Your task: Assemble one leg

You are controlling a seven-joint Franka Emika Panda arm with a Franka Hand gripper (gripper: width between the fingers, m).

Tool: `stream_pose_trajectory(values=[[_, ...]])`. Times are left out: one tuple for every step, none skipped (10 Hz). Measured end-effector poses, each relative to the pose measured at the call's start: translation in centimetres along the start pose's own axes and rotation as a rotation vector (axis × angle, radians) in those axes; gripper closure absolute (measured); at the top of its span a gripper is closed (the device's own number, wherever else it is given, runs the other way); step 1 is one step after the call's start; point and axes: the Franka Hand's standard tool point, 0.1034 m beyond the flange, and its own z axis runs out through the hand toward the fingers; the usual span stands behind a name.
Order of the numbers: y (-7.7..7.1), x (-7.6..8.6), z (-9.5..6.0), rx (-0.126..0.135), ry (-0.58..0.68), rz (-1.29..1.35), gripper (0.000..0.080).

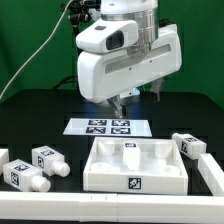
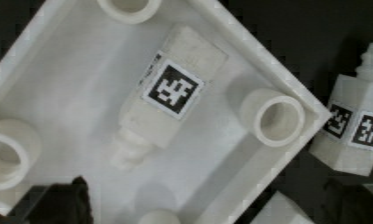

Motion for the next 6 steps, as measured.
stream_pose_trajectory(values=[[0.0,0.0,0.0,0.0,0.0,0.0,0.015],[0.0,0.0,0.0,0.0,0.0,0.0,0.015],[0.0,0.0,0.0,0.0,0.0,0.0,0.015],[-0.3,0.5,0.4,-0.01,0.009,0.054,0.015],[-2.4,2.2,1.6,-0.013,0.024,0.065,0.015],[-2.8,2.6,2.0,-0.014,0.027,0.001,0.015]])
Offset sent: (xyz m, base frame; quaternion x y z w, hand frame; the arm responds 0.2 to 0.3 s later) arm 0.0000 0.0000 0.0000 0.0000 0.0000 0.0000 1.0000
